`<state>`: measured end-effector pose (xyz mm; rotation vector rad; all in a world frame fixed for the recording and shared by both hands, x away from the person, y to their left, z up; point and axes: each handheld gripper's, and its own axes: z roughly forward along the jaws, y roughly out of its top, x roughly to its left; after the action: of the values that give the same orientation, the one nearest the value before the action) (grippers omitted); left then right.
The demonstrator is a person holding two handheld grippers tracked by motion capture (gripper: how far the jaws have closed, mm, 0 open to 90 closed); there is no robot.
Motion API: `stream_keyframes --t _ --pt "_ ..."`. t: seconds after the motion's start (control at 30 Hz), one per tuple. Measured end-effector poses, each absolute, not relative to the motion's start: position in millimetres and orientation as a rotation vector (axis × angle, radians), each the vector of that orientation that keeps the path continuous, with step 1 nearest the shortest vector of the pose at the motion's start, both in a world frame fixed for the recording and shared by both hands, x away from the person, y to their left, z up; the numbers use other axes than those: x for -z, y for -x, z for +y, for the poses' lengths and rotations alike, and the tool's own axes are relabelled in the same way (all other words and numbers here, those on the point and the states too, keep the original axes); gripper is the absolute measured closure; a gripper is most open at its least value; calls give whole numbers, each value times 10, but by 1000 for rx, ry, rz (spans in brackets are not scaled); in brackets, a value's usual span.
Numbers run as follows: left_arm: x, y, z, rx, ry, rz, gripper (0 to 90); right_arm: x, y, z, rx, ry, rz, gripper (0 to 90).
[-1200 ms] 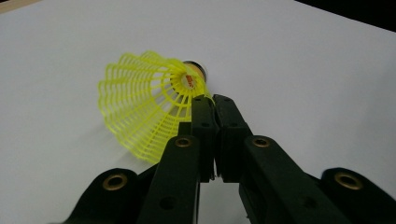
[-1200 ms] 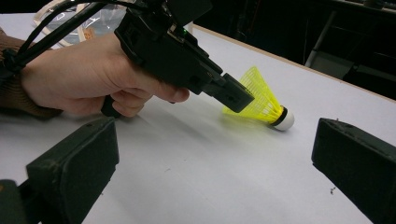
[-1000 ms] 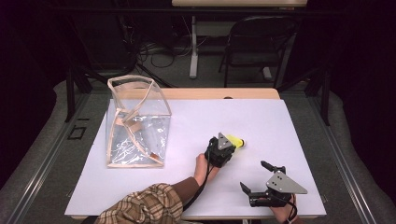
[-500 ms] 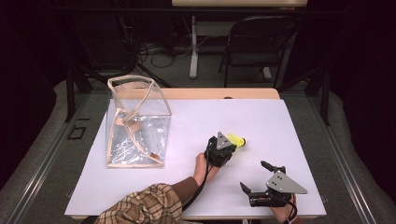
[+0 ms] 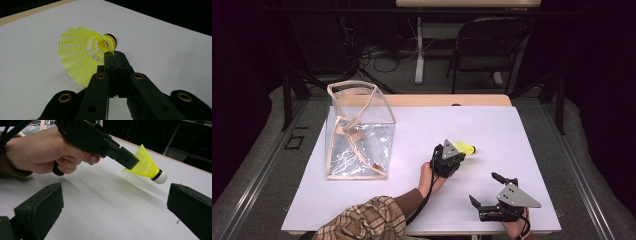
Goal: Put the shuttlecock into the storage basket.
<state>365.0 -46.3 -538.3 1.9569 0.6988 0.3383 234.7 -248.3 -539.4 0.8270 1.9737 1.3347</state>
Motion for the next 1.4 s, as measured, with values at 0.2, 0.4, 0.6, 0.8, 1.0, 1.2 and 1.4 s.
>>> stream_keyframes --t 0.2,0.4,0.6,0.8,1.0,1.2,1.4 --pt "5332 -3648 -437 -341 -1946 686 900 5394 -2347 -2483 -1334 -828 1974 1" --pt "5286 -3650 -419 -339 -1937 680 900 5394 -2347 -2484 -1334 -828 1973 1" --pt "5226 -3654 -399 -348 -1928 668 900 5395 -2347 -2482 -1333 -831 1974 1" --pt "5167 -3660 -377 -353 -1921 656 900 5395 -2347 -2483 -1334 -830 1974 1" --pt "5113 -3667 -360 -363 -1911 645 900 5395 -2347 -2484 -1332 -831 1975 1" --pt "5055 -3673 -346 -366 -1903 640 900 5395 -2348 -2483 -1332 -831 1975 2" --pt "5008 -3672 -352 -362 -1902 624 900 5395 -2346 -2484 -1332 -833 1975 2"
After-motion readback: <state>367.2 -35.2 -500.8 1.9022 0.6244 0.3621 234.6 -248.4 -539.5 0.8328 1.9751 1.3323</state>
